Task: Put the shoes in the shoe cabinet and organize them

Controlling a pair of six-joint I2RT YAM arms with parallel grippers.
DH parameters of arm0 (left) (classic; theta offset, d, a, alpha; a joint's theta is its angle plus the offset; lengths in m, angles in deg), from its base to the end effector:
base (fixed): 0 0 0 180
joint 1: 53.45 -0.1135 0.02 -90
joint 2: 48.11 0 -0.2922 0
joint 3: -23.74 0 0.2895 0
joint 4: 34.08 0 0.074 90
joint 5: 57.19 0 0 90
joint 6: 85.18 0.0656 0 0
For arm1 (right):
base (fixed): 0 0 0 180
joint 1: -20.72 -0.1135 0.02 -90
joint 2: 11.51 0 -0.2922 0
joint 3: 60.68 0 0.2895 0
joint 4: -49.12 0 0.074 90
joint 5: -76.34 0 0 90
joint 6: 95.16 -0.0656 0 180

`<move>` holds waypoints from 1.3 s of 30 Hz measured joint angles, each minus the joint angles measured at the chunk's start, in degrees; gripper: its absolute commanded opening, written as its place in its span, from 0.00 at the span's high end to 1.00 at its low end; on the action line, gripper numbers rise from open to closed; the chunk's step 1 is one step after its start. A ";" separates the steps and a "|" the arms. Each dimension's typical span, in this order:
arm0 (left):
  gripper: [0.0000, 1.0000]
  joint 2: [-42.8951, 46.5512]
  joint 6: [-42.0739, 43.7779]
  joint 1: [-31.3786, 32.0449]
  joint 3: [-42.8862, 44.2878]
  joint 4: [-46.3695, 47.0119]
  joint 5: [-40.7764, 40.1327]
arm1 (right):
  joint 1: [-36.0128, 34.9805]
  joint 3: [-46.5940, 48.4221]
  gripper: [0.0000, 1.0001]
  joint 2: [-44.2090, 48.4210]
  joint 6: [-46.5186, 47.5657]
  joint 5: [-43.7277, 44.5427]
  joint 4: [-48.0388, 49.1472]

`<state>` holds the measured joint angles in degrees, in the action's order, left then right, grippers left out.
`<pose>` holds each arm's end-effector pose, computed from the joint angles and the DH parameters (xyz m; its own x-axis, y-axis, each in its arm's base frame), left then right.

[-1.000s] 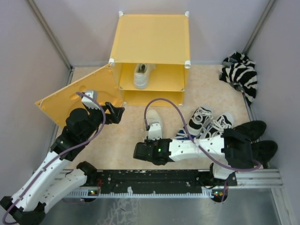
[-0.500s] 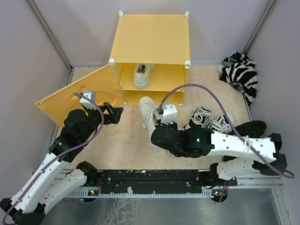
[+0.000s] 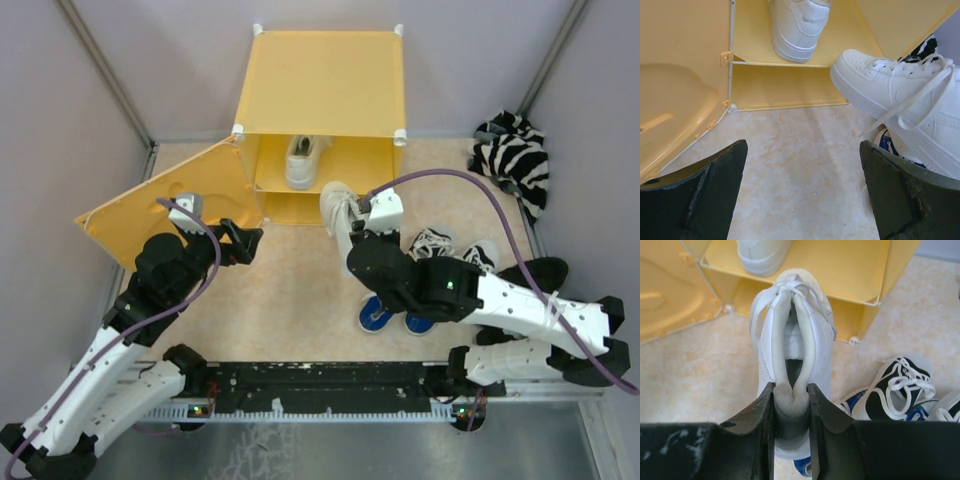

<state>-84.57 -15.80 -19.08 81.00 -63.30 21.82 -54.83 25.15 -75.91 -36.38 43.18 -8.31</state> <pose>0.1660 -0.0984 0.3697 -0.2535 -0.2455 -0.9357 0.3304 0.8871 -0.3222 0.1161 0.2304 0.4182 -0.3124 -0.0761 -0.9469 -0.2324 0.9726 -0.0015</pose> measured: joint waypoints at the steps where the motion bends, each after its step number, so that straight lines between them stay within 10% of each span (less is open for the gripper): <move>1: 0.01 -0.02 0.02 0.00 0.00 0.02 0.00 | 0.59 -0.13 1.00 0.48 1.33 0.09 1.79; 16: 0.01 -0.92 0.63 0.00 0.74 0.09 0.02 | 10.12 -12.00 1.00 7.30 21.99 2.71 41.11; 33: 0.01 -2.51 1.09 0.00 0.74 0.46 0.02 | 11.34 -7.85 1.00 9.25 19.08 -11.32 25.38; 39: 0.01 -2.25 1.03 0.00 0.74 0.44 -0.04 | 9.86 -21.16 1.00 12.00 9.44 -20.85 24.00</move>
<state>-86.82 -14.77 -19.08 81.74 -62.86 21.78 -44.97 3.99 -63.91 -26.94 22.33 15.69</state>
